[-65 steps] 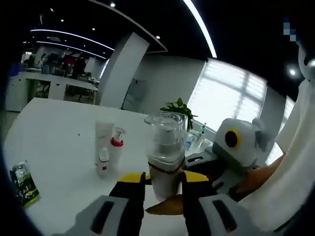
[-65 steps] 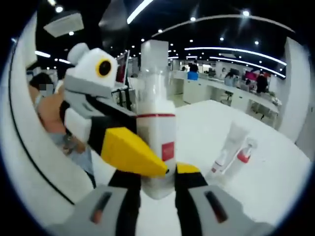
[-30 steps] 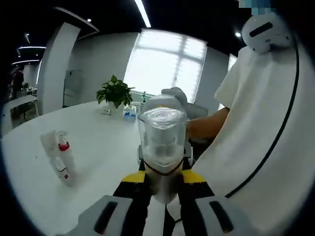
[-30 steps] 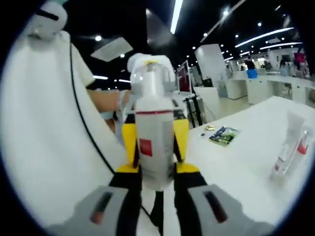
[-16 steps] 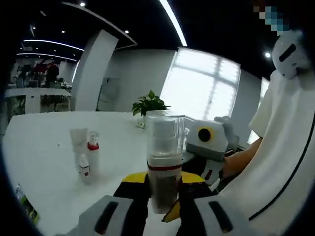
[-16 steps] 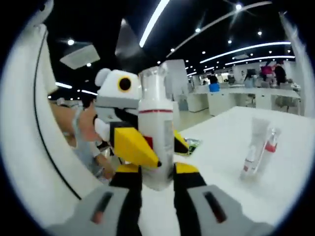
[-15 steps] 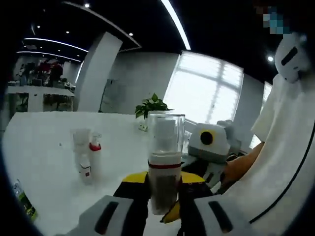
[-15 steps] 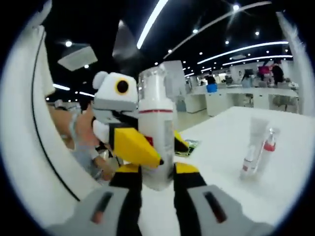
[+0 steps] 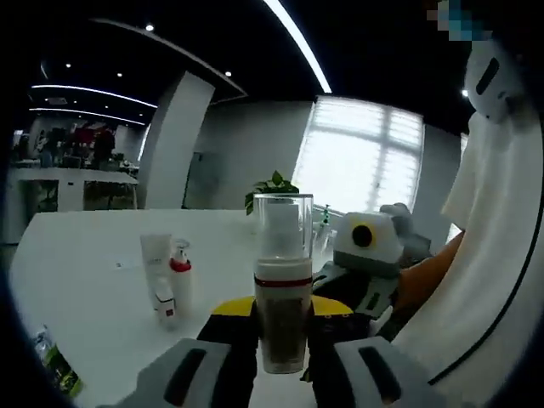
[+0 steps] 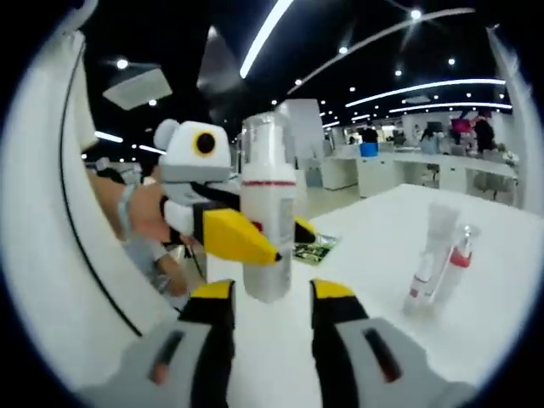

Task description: Arrange the skincare products in the storage area until every visible bottle or jar stands upright without overlapping.

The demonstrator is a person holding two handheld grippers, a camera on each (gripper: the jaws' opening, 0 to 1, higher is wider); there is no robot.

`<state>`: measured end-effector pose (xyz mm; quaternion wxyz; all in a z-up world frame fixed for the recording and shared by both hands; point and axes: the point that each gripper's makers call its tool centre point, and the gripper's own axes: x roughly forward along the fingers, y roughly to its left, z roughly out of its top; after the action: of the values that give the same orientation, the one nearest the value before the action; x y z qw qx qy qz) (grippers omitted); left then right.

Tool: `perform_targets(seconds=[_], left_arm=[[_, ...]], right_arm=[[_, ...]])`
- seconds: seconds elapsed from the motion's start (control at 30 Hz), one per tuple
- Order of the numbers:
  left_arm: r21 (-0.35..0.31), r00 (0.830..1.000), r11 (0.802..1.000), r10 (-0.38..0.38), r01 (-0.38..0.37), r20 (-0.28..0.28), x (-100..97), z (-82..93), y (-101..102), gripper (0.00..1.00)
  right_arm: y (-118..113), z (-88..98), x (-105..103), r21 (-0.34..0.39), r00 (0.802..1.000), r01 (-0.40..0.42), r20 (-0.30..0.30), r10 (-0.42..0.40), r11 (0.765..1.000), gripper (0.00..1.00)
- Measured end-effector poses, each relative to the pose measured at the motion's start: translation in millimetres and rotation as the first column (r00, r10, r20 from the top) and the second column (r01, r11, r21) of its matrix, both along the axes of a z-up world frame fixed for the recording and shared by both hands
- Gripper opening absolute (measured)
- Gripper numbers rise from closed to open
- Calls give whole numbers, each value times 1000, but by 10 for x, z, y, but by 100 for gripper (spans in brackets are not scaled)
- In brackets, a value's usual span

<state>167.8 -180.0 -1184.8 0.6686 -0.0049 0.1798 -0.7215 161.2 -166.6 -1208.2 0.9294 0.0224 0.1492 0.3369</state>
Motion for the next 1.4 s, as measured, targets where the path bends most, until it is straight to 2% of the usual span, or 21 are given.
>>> perform_targets(seconds=[0.03,0.1,0.2,0.27,0.33,0.47,0.6,0.7,0.83,1.1,1.4], left_arm=[[7,1000,1000,2,-2,7,20,-15,14,21],[49,997,999,-22,18,69,107,-123,101,21],[66,996,997,-46,41,82,112,-204,157,21],[79,995,995,-68,62,77,76,-261,195,21],[78,994,994,-85,80,70,23,-281,204,21],[73,992,992,-110,106,57,-76,-335,183,21],[70,990,990,-129,125,49,-155,-340,153,21],[55,991,991,-128,126,47,-182,-306,142,21],[42,990,991,-132,130,45,-234,-283,176,21],[30,996,996,-90,89,25,-218,-297,307,22],[62,1000,998,3,-2,-12,-115,-375,418,23]], right_arm=[[-10,1,-8,1,1000,-5,0,5,1000,32],[-93,44,-53,20,1000,-31,-1,31,999,32],[-134,152,-84,55,998,-55,11,54,997,32],[-122,343,-52,157,999,-46,23,43,986,34],[-94,447,-25,193,999,-46,27,42,980,37],[27,522,50,159,997,-65,52,57,985,36],[134,546,95,161,995,-90,51,83,983,33],[206,507,88,123,992,-123,49,117,985,28],[297,466,75,120,987,-163,25,161,979,20],[426,450,79,119,981,-192,22,191,974,18],[518,390,162,138,975,-220,13,221,966,18]])
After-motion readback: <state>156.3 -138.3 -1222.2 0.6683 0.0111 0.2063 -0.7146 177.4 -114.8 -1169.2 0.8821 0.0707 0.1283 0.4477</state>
